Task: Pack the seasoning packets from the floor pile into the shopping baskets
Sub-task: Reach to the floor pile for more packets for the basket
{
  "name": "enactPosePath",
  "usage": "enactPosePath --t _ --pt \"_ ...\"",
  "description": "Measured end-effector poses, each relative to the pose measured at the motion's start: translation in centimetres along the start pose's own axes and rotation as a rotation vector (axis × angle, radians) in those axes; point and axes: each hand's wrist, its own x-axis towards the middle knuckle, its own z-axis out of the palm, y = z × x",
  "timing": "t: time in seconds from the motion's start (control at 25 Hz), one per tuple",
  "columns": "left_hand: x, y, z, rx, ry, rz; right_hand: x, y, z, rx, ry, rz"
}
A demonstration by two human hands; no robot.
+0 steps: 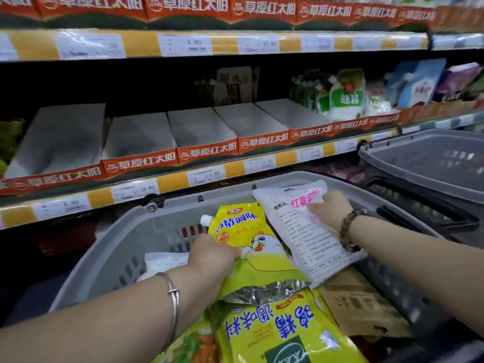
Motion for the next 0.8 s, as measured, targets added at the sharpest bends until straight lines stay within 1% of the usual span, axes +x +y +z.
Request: enactPosePath --t 0.04,0.08,0.16,0.2,0.24,0.32,0.36,0.4,0.52,0.64,0.72,0.8 --pt "0.3 -0.1 -0.1 0.132 0.008 0.039 0.0 0.1 0.1 -0.14 -0.076 -0.029" --pt "0.4 -0.1 -0.5 0.323 0.008 0.119 0.1 0.2 0.0 -0.242 -0.124 -0.058" --pt "0.5 -0.3 -1.1 0.655 -0.041 0.389 -0.7 -0.2 -1.1 -0.414 -0.151 -0.098" --pt "0.3 -0.3 -1.1 0.732 -0.123 0.516 -1.4 -0.3 -1.5 -0.453 -0.173 -0.117" --pt "0.2 -0.1 -0.9 0.771 -0.233 0.574 -1.7 -0.1 -1.5 -0.451 -0.227 -0.159" --pt "0.0 -0.3 0.1 0.888 -0.423 0.586 -3.1 0.0 -0.4 -0.48 -0.48 -0.248" --pt "0.1 -0.4 0.7 0.99 -0.451 0.578 -4.0 0.1 0.7 -0.538 -0.597 -0.286" --pt "0.4 -0.5 1.3 1.072 -0.443 0.586 -4.6 0.1 1.9 -0.567 -0.631 -0.327" --pt "0.6 -0.5 2.9 1.197 -0.33 0.614 -5.1 0.0 3.4 -0.545 -0.556 -0.351" --pt "0.5 -0.5 4.4 1.326 -0.258 0.656 -5.2 -0.5 2.9 -0.493 -0.586 -0.263" --pt "0.2 -0.9 4.8 1.282 -0.244 0.616 -5.6 -0.7 2.8 -0.464 -0.601 -0.204" --pt "0.0 -1.4 4.7 1.199 -0.237 0.573 -6.2 -1.2 2.6 -0.458 -0.578 -0.185"
